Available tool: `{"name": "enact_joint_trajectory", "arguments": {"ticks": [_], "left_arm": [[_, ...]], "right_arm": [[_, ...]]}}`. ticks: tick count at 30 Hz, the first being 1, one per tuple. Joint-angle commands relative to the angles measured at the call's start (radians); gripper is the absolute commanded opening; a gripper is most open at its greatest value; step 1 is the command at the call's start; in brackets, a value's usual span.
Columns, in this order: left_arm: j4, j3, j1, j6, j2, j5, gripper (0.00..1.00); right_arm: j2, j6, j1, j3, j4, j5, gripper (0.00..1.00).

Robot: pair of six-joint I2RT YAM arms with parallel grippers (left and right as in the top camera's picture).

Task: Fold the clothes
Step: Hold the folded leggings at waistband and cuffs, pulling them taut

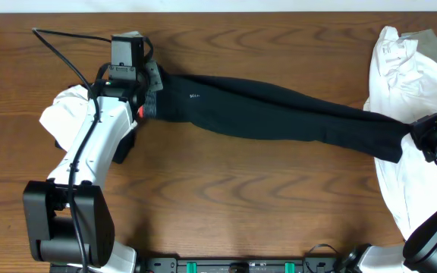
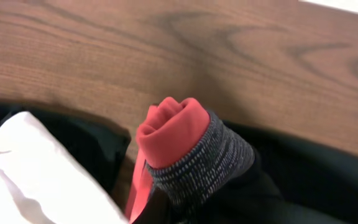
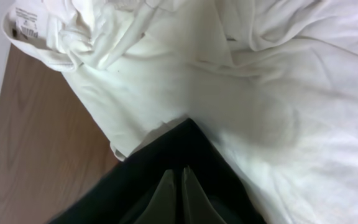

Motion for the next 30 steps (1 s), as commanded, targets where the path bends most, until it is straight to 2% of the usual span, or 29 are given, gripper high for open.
{"name": "enact_joint_trajectory", "arguments": {"ticks": [1,9,17,22,23,24,26,27,28,29,30], "left_arm": [[0.025,0.024,0.0,-0.038,-0.002,-0.004,0.06],[0.044,0.024,-0.002,-0.039,0.038,0.002,0.06],[0.098,0.024,-0.002,-0.057,0.099,0.018,0.06],[0.12,0.024,-0.002,-0.062,0.135,0.018,0.1],[0.122,0.024,-0.002,-0.064,0.14,0.019,0.13],[0.122,0.024,-0.002,-0.064,0.142,0.028,0.17],[0.122,0.025,-0.002,-0.063,0.142,0.034,0.43],[0.121,0.028,-0.002,-0.062,0.141,0.034,0.53],[0.115,0.034,-0.002,-0.059,0.14,0.034,0.59],[0.103,0.044,-0.001,-0.055,0.137,0.033,0.65],[0.083,0.057,0.0,-0.047,0.134,0.033,0.68]], "right_arm": [[0.01,0.021,-0.011,0.017,0.019,0.024,0.01],[0.065,0.028,-0.01,0.017,0.068,0.014,0.01],[0.154,0.027,-0.009,0.017,0.191,-0.083,0.01],[0.163,0.023,-0.009,0.017,0.201,-0.083,0.03],[0.163,0.019,-0.009,0.017,0.204,-0.084,0.06],[0.163,0.018,-0.009,0.017,0.206,-0.087,0.17],[0.162,0.002,-0.01,0.017,0.209,-0.122,0.39],[0.162,-0.015,-0.01,0.017,0.215,-0.153,0.46],[0.162,-0.035,-0.01,0.017,0.221,-0.185,0.54],[0.161,-0.047,-0.01,0.018,0.22,-0.206,0.58],[0.159,-0.055,-0.011,0.018,0.219,-0.234,0.61]]}}
